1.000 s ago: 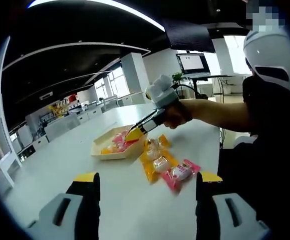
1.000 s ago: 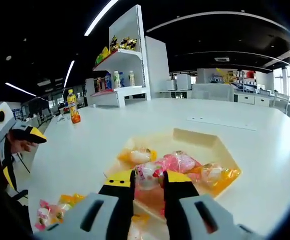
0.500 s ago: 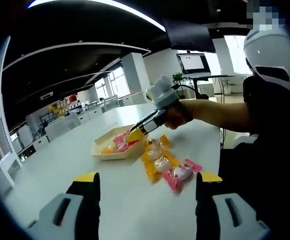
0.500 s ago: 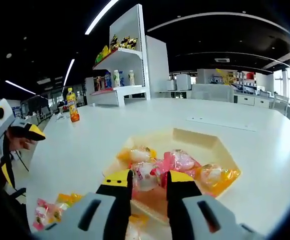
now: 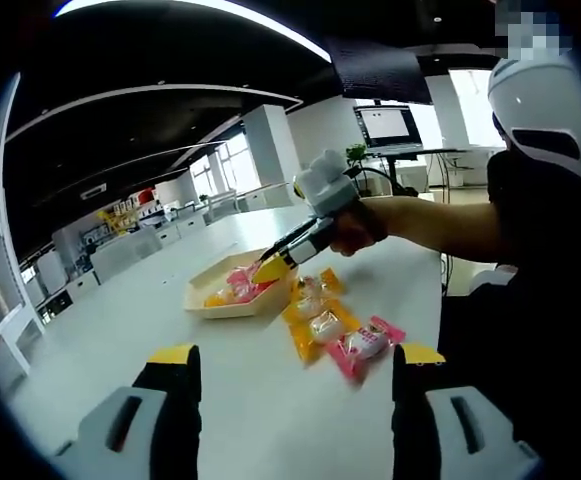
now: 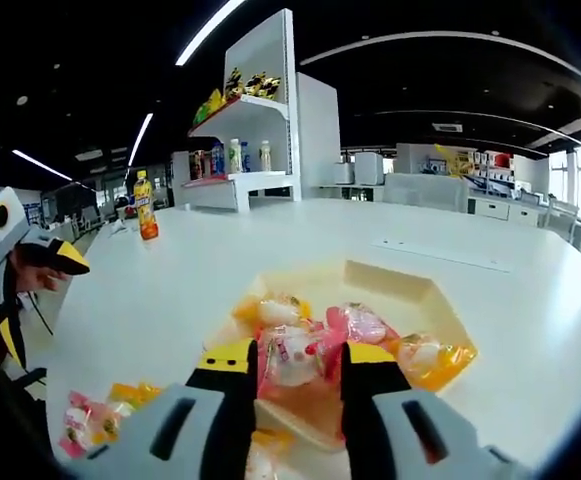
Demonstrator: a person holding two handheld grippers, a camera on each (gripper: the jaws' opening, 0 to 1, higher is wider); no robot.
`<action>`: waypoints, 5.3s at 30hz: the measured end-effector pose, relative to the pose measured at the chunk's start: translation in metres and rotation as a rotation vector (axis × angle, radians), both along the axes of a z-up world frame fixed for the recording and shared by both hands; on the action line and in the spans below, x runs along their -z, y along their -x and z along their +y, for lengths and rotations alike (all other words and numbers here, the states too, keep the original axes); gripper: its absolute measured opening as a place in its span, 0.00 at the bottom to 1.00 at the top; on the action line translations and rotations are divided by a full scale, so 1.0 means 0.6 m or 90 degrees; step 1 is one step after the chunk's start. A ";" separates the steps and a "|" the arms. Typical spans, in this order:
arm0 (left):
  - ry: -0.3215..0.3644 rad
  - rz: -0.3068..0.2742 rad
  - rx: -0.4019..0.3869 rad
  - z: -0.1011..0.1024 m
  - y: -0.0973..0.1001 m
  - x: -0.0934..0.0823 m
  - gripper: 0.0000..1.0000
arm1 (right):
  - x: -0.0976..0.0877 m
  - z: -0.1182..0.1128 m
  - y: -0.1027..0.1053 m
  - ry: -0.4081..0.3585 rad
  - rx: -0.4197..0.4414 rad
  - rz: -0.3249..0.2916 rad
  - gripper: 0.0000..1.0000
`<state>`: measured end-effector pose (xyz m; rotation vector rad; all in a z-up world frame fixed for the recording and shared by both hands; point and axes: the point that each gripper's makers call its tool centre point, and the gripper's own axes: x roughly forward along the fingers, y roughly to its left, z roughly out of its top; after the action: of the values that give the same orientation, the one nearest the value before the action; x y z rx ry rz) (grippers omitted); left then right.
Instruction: Pick up the marshmallows scattered on the table and place them into the bowl on the table
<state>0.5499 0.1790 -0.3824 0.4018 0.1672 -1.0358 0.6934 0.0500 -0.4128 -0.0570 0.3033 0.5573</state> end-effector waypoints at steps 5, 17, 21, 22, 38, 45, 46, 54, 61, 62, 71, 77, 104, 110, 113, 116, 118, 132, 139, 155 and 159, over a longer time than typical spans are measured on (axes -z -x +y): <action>0.001 0.000 -0.001 0.001 0.000 0.000 0.77 | -0.001 -0.001 0.001 0.007 0.000 -0.006 0.36; -0.001 0.001 -0.002 0.002 0.000 0.001 0.77 | -0.003 0.001 -0.004 0.020 -0.010 -0.017 0.54; -0.001 0.001 -0.001 0.001 0.001 0.001 0.77 | -0.003 0.001 -0.006 0.029 -0.016 -0.022 0.64; -0.001 0.001 -0.001 0.001 0.001 0.001 0.77 | -0.003 0.000 -0.007 0.030 -0.016 -0.023 0.65; 0.000 -0.002 -0.003 0.002 0.004 -0.002 0.77 | -0.030 -0.034 -0.026 0.006 0.030 -0.044 0.87; -0.001 -0.004 -0.003 0.003 0.006 -0.004 0.77 | -0.027 -0.034 -0.018 0.017 0.027 -0.036 0.97; -0.001 -0.004 -0.003 0.003 0.007 -0.004 0.77 | -0.027 -0.035 -0.018 0.021 0.028 -0.035 0.97; -0.001 -0.007 -0.004 0.004 0.009 -0.008 0.77 | -0.038 -0.041 -0.006 0.018 0.027 -0.043 0.97; -0.003 -0.007 -0.006 0.005 0.010 -0.009 0.77 | -0.044 -0.050 0.012 0.007 0.028 -0.042 0.97; -0.004 -0.007 -0.006 0.005 0.010 -0.009 0.77 | -0.044 -0.050 0.013 0.007 0.028 -0.042 0.97; -0.007 -0.009 -0.005 0.003 0.016 -0.012 0.77 | -0.050 -0.080 0.059 0.007 0.042 -0.044 0.97; -0.006 -0.012 -0.004 0.001 0.021 -0.015 0.77 | -0.056 -0.092 0.096 -0.011 0.032 -0.040 0.97; -0.010 -0.017 0.017 -0.020 0.028 -0.007 0.77 | -0.100 -0.194 0.235 -0.082 0.058 -0.038 0.96; -0.018 -0.016 0.012 -0.020 0.026 -0.005 0.77 | -0.115 -0.212 0.247 -0.077 0.070 -0.050 0.96; -0.012 -0.023 0.018 -0.025 0.029 -0.011 0.77 | -0.124 -0.213 0.255 -0.075 0.068 -0.057 0.96; -0.010 -0.023 0.022 -0.028 0.032 -0.012 0.77 | -0.129 -0.209 0.261 -0.075 0.062 -0.059 0.97; -0.011 -0.023 0.023 -0.028 0.032 -0.012 0.77 | -0.134 -0.205 0.265 -0.064 0.059 -0.066 0.97; -0.009 -0.026 0.009 -0.019 0.024 -0.020 0.78 | -0.151 -0.196 0.276 -0.037 0.044 -0.080 0.97; -0.009 -0.027 0.008 -0.017 0.024 -0.019 0.78 | -0.146 -0.193 0.275 -0.035 0.041 -0.073 0.97; -0.010 -0.025 0.007 -0.017 0.027 -0.015 0.78 | -0.137 -0.189 0.281 -0.041 0.039 -0.061 0.97; -0.011 -0.027 0.006 -0.017 0.027 -0.017 0.78 | -0.134 -0.190 0.281 -0.040 0.043 -0.059 0.97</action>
<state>0.5338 0.1688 -0.3724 0.4406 0.1369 -1.0354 0.5245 -0.0639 -0.3325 -0.0113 0.1970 0.4956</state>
